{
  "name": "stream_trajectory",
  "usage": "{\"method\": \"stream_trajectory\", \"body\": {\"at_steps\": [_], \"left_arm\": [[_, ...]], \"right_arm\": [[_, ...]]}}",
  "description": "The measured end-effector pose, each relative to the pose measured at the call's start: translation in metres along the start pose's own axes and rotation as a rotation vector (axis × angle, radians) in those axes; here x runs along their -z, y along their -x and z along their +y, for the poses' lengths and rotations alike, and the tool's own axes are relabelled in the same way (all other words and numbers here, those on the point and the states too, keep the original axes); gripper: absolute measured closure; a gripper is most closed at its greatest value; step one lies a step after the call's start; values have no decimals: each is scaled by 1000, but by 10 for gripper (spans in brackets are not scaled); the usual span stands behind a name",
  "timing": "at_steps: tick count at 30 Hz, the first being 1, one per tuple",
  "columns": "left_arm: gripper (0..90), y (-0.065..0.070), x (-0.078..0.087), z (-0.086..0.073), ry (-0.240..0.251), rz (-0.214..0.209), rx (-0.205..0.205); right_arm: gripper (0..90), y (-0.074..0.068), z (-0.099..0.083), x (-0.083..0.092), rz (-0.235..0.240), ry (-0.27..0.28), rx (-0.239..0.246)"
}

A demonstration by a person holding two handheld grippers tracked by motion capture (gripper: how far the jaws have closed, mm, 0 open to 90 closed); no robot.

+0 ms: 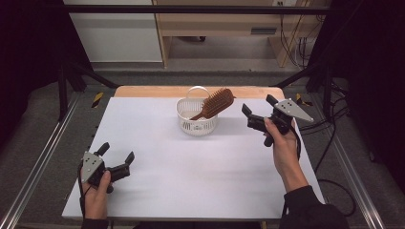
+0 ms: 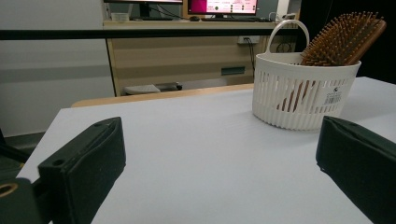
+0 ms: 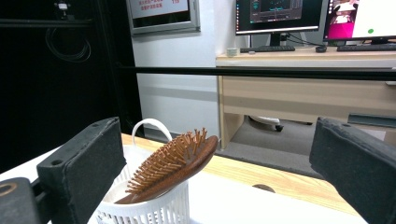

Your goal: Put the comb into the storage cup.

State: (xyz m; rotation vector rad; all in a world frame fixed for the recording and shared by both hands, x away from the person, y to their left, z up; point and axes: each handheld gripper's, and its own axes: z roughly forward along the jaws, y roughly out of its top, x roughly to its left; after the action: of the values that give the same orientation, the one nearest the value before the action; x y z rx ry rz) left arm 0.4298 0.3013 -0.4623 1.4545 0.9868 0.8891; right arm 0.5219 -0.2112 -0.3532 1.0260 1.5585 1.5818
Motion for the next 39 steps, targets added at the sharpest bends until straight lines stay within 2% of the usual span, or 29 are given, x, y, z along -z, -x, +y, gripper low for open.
{"method": "stream_trajectory", "body": {"at_steps": [10, 17, 31, 39], "left_arm": [[15, 1, 1, 1, 10, -5, 0], [14, 0, 2, 2, 13, -5, 2], [12, 0, 5, 3, 19, -12, 1], [12, -2, 7, 3, 26, -10, 10]], "right_arm": [[28, 1, 0, 6, -1, 0, 4], [30, 3, 0, 10, -26, -6, 9], [17, 4, -9, 24, -16, -2, 11], [18, 4, -10, 32, -13, 5, 28]]}}
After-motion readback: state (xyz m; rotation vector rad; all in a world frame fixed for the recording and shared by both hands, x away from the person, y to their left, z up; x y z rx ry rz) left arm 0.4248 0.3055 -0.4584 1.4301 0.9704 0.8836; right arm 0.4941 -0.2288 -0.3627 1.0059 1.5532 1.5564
